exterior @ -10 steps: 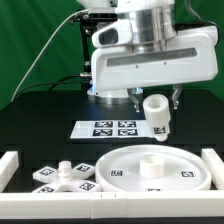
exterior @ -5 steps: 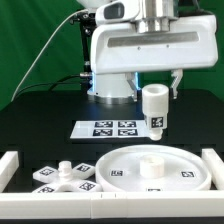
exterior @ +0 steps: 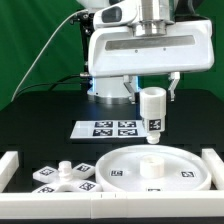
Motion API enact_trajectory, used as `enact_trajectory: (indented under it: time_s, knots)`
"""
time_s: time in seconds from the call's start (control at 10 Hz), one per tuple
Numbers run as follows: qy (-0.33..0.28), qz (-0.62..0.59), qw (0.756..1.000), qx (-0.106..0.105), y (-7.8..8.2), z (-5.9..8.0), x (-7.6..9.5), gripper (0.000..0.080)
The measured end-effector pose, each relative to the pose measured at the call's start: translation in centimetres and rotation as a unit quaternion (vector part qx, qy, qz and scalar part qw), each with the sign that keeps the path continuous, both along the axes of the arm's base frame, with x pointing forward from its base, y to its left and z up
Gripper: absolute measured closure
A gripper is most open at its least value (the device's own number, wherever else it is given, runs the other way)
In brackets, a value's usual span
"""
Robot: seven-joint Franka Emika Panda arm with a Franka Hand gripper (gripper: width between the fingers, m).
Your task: Assemble round table
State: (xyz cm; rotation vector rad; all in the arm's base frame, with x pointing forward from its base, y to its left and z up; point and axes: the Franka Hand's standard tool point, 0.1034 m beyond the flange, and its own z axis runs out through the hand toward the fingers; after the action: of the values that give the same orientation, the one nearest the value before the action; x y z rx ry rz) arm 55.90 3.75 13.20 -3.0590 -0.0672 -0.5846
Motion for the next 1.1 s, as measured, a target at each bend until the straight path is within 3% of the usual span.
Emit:
enact_trajectory:
  time_s: [0.5, 0.7, 1.1]
  knots:
    - [-0.006, 0.007, 1.0, -0.002, 0.2, -0.2, 0.0, 0.0396]
    - [-0.018, 0.025, 1.0, -0.007, 1.0, -0.9, -0.1, 0.0396]
    - [-0.013, 0.042, 0.999, -0.019, 0.1, -2.1, -0.3, 0.0396]
